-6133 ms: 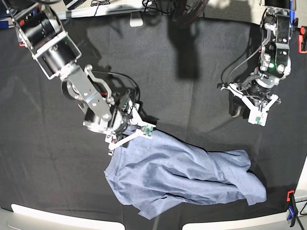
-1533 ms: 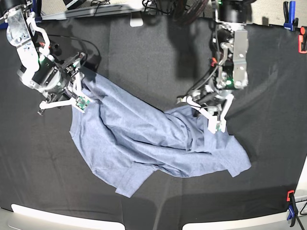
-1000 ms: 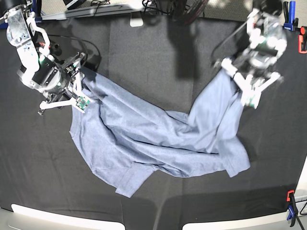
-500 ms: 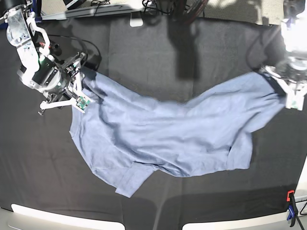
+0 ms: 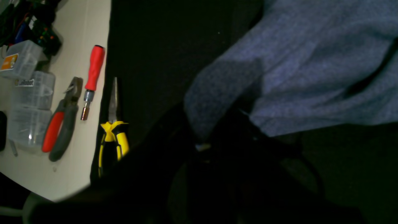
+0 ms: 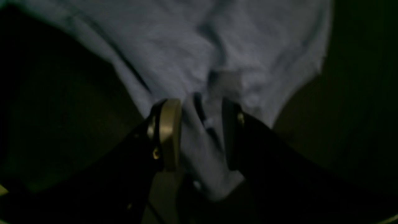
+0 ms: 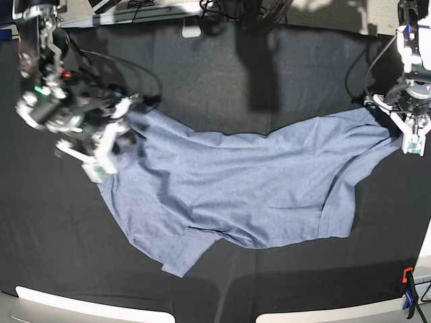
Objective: Layout the t-shirt on the table in an organized manner, then fold the t-shirt properly
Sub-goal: 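Release the collar edge and lift the right gripper clear, then grasp the shirt edge with the right gripper and fling it outward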
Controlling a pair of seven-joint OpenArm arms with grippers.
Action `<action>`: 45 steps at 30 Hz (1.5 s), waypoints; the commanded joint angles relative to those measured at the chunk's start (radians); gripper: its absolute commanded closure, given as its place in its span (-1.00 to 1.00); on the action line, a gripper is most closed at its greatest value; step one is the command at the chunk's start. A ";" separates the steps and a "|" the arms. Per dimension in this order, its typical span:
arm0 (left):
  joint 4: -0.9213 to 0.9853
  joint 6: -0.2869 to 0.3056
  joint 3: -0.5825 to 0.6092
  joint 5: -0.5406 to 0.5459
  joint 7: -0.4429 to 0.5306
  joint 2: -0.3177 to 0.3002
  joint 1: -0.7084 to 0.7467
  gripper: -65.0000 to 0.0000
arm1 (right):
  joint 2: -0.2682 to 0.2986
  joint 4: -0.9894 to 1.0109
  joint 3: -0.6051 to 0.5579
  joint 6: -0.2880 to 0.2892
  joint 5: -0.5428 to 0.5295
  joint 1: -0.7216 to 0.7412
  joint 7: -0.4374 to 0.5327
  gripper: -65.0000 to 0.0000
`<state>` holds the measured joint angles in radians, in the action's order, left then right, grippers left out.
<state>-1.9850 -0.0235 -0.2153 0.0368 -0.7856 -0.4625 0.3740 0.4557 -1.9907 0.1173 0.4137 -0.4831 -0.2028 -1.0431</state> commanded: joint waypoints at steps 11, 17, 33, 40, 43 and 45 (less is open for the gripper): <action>-0.018 -0.014 -0.006 -0.008 0.031 -0.014 -0.005 1.00 | -0.005 0.006 0.454 0.087 -0.130 -0.237 -0.088 0.20; -0.018 -0.014 -0.006 -0.006 0.031 -0.014 -0.005 1.00 | -0.031 0.143 0.455 0.096 -0.187 -0.246 -0.075 -0.05; -0.018 -0.014 -0.006 -0.002 0.031 -0.014 -0.005 1.00 | -0.154 0.331 0.439 0.095 -0.257 -0.141 -0.014 -0.05; -0.018 -0.014 -0.006 -0.002 0.031 -0.014 -0.005 1.00 | -0.225 0.331 0.438 0.096 -0.253 -0.027 -0.084 -0.04; -0.018 -0.014 -0.006 -0.002 0.031 -0.014 -0.005 1.00 | -0.249 0.331 0.438 0.096 -0.253 0.010 -0.089 0.08; -0.018 -0.014 -0.006 -0.002 0.031 -0.014 -0.005 1.00 | -0.253 0.331 0.432 0.096 -0.252 0.020 -0.089 0.24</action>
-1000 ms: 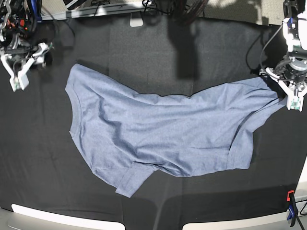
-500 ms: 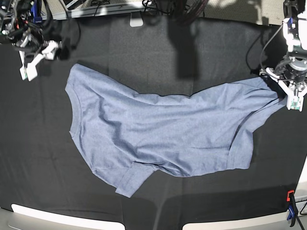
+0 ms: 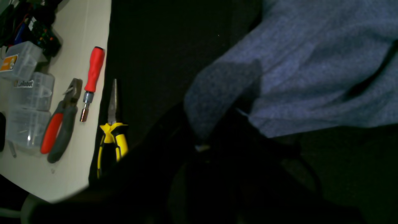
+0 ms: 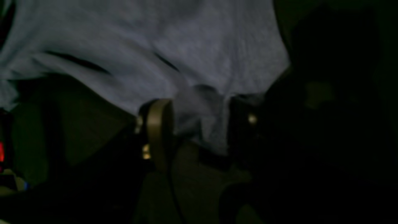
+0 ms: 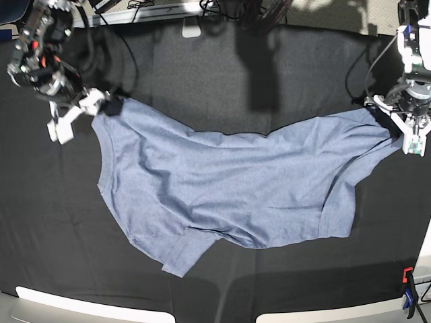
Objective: Layout the t-shirt on the table in an organized manner, then fold the t-shirt properly
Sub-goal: 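Grasp the shirt edge with the right gripper and fling it outward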
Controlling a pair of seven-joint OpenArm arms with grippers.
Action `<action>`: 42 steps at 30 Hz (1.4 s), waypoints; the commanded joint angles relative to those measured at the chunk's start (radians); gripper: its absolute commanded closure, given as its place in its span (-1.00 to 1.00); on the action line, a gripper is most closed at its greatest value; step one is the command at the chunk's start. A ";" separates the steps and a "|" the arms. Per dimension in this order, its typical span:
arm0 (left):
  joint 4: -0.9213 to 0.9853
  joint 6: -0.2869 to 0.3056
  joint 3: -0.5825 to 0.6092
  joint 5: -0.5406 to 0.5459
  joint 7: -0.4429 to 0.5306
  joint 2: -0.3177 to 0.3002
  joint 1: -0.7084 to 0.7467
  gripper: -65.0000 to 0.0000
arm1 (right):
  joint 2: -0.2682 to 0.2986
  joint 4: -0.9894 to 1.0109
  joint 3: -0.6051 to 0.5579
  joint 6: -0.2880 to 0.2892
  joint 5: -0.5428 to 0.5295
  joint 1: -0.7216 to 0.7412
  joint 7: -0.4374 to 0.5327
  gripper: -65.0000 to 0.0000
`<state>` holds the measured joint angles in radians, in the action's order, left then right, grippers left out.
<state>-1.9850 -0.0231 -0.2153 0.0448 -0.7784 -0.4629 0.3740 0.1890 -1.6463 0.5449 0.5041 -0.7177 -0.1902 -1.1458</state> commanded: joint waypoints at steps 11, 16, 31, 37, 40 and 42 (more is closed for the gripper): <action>-0.018 -0.012 -0.006 -0.011 0.023 -0.015 -0.005 1.00 | 0.051 -0.090 0.063 0.132 -0.015 0.007 0.011 1.00; -0.018 -0.011 -0.006 -0.011 0.023 -0.015 -0.005 1.00 | 0.136 -0.189 0.182 0.130 -0.015 0.007 0.011 1.00; -0.018 -0.011 -0.006 -0.010 0.028 -0.014 -0.005 1.00 | 0.287 -0.193 0.224 0.114 0.069 -0.111 0.011 1.00; -0.018 -0.011 -0.006 -0.010 0.057 -0.014 -0.005 1.00 | 0.285 -0.193 0.224 0.121 0.030 -0.109 0.011 1.00; -0.018 -0.011 -0.006 -0.010 0.057 -0.014 -0.005 1.00 | 0.286 -0.193 0.224 0.122 -0.011 -0.109 0.011 1.00; -0.018 -0.011 -0.006 -0.010 0.053 -0.014 -0.005 0.71 | 0.285 -0.193 0.224 0.122 -0.037 -0.109 0.011 0.90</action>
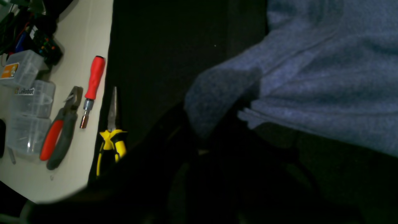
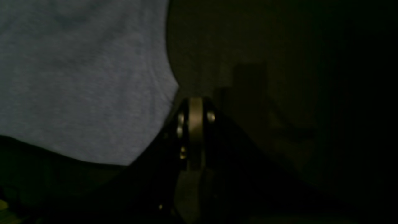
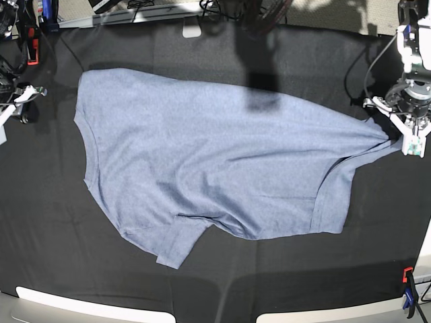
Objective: Layout the t-shirt on the table in an organized manner, then fold the t-shirt properly
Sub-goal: 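Grasp the shirt edge with the right gripper and fling it outward, then drag the held hem with the left gripper away from the shirt body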
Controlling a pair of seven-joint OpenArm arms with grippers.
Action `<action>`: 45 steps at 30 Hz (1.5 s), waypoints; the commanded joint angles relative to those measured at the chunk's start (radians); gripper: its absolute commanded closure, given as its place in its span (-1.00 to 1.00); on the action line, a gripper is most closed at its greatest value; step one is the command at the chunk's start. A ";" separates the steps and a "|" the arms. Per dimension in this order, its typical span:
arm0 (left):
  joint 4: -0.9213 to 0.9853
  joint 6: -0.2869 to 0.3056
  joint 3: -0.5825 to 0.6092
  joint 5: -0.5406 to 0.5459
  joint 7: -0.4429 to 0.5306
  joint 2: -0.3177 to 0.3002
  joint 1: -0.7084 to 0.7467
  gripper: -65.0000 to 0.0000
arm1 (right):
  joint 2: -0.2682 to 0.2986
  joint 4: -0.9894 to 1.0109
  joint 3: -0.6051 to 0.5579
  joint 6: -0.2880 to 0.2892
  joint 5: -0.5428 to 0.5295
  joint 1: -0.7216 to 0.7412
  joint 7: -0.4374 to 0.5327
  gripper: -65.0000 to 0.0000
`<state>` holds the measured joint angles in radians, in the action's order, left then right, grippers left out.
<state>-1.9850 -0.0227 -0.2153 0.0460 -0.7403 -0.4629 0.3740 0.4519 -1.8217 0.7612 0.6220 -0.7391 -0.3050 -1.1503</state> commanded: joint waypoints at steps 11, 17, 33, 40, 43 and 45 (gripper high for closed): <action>-0.018 -0.013 -0.006 -0.062 0.007 -0.014 -0.005 -0.06 | 0.023 -0.018 0.007 0.008 -0.058 0.006 0.016 0.58; 0.017 0.034 -0.006 0.101 0.113 -0.014 -0.009 0.20 | 0.023 -0.018 0.007 0.007 -0.058 0.006 0.016 0.58; 0.512 0.190 -0.006 0.336 0.321 0.007 -0.428 1.00 | 0.022 -0.018 0.007 0.008 -0.058 0.006 0.016 0.58; 0.827 0.301 -0.005 0.348 0.327 0.085 -0.614 1.00 | 0.022 -0.018 0.007 0.008 -0.058 0.006 0.016 0.58; 0.910 0.306 -0.005 0.344 0.323 0.094 -0.662 0.71 | 0.023 -0.018 0.007 0.008 -0.058 0.006 0.016 0.58; 0.926 0.349 -0.005 0.298 0.319 0.093 -0.680 0.31 | 0.022 -0.018 0.007 0.008 -0.058 0.006 0.016 0.58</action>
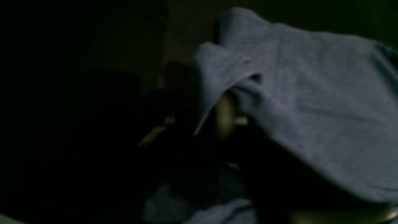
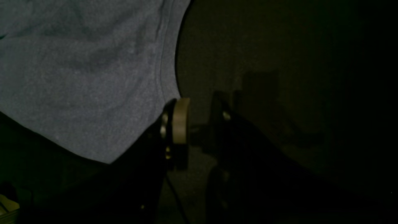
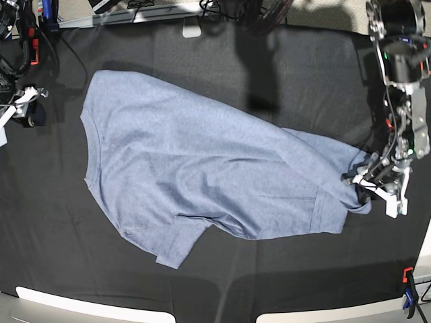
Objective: Layout the t-shirt on the table in an organized manner, then fold the t-shirt properly
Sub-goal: 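Drag the held hem with the left gripper away from the shirt body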
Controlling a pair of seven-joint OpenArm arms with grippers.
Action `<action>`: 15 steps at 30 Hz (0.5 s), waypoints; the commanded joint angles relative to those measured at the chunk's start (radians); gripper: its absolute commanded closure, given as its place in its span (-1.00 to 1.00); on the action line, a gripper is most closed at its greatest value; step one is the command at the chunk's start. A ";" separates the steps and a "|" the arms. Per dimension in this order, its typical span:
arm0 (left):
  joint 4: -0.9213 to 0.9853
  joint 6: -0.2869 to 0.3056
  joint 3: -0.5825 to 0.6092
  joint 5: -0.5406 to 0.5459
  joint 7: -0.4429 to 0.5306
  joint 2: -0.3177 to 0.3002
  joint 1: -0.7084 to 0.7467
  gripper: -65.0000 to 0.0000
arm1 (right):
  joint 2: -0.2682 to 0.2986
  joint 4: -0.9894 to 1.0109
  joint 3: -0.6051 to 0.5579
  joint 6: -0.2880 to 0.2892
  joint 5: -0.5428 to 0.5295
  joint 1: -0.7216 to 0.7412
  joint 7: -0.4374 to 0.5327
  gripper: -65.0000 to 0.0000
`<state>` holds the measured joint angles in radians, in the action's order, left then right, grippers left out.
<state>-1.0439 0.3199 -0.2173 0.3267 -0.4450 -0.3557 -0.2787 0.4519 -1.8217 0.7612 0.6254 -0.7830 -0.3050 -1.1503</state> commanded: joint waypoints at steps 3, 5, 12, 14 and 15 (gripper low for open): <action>-0.020 0.077 -0.004 -0.014 0.014 -0.026 -0.039 0.07 | 0.022 -0.018 0.007 0.004 -0.014 0.006 0.016 0.58; -0.033 0.078 -0.004 -0.011 0.013 -0.046 -0.040 0.07 | 0.022 -0.018 0.007 0.004 -0.014 0.006 0.016 0.58; -0.055 0.077 -0.004 0.044 -0.007 -0.163 -0.036 0.07 | 0.022 -0.018 0.007 0.004 -0.014 0.006 0.016 0.58; -0.055 0.079 -0.004 0.074 -0.032 -0.187 -0.031 0.07 | 0.022 -0.018 0.007 0.004 -0.014 0.006 0.016 0.58; -0.055 0.091 -0.004 0.076 -0.040 -0.195 -0.023 0.07 | 0.022 -0.018 0.007 0.004 -0.015 0.006 0.016 0.58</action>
<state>-1.0801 0.4019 -0.2169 0.3866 -0.5049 -0.5316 -0.2836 0.4519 -1.8217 0.7612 0.6254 -0.7856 -0.3050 -1.1507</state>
